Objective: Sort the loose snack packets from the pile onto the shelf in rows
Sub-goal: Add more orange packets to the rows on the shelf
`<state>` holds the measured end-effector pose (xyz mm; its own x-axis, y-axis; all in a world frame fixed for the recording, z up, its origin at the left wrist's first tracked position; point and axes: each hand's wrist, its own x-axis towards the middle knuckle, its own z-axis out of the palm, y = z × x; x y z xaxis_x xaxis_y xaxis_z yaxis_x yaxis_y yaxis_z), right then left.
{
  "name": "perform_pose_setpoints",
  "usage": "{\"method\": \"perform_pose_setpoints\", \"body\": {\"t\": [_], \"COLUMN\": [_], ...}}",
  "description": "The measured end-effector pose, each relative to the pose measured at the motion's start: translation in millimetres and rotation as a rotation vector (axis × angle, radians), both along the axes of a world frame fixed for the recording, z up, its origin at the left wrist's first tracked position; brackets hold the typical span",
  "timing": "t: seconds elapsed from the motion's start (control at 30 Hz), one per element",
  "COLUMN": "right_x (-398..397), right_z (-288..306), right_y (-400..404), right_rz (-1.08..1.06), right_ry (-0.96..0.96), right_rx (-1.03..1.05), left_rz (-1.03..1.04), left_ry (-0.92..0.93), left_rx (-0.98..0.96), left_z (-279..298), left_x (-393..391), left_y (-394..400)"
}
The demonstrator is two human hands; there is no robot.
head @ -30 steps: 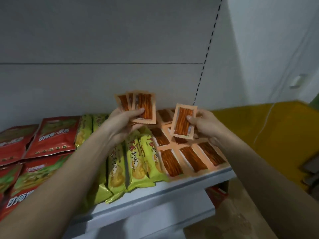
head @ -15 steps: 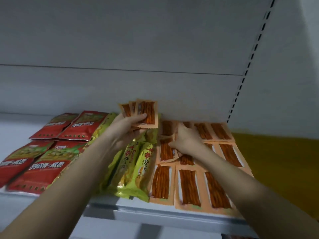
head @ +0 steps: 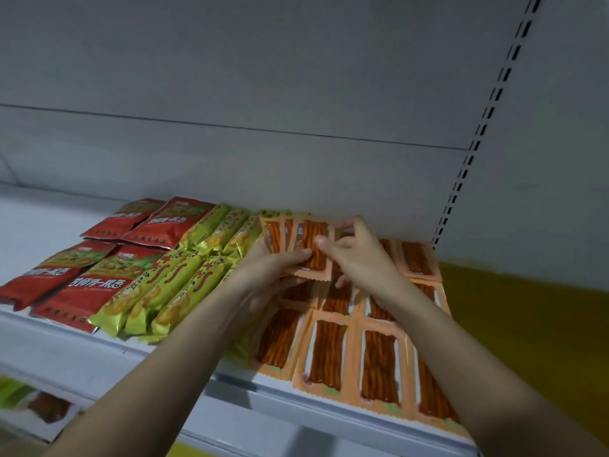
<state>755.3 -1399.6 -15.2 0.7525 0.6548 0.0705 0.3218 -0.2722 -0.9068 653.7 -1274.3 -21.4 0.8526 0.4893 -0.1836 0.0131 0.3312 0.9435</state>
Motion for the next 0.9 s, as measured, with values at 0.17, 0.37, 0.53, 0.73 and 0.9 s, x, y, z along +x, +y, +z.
{"method": "perform_pose_setpoints", "body": {"t": [0.17,0.37,0.53,0.73,0.9], "right_x": [2,7,7,10,3], "right_z": [1,7,0,-21,-30], "right_y": [-6,-25,-34,-25,-19], "right_rz": [-0.055,-0.214,-0.179,-0.144,-0.201], "right_ry": [-0.025,-0.018,0.099,0.001,-0.217], "right_rx": [-0.008,0.005,-0.12,-0.375,-0.526], "left_rz": [-0.076,-0.066,-0.054,-0.094,-0.131], "left_ry": [-0.023,-0.044,-0.038,-0.041,-0.032], "left_rx": [0.012,-0.08,-0.063,0.009,0.026], "left_z": [5,12,12,8,3], "left_x": [4,-2,-5,-12,-16], "left_y": [-4,12,31,38,42]}}
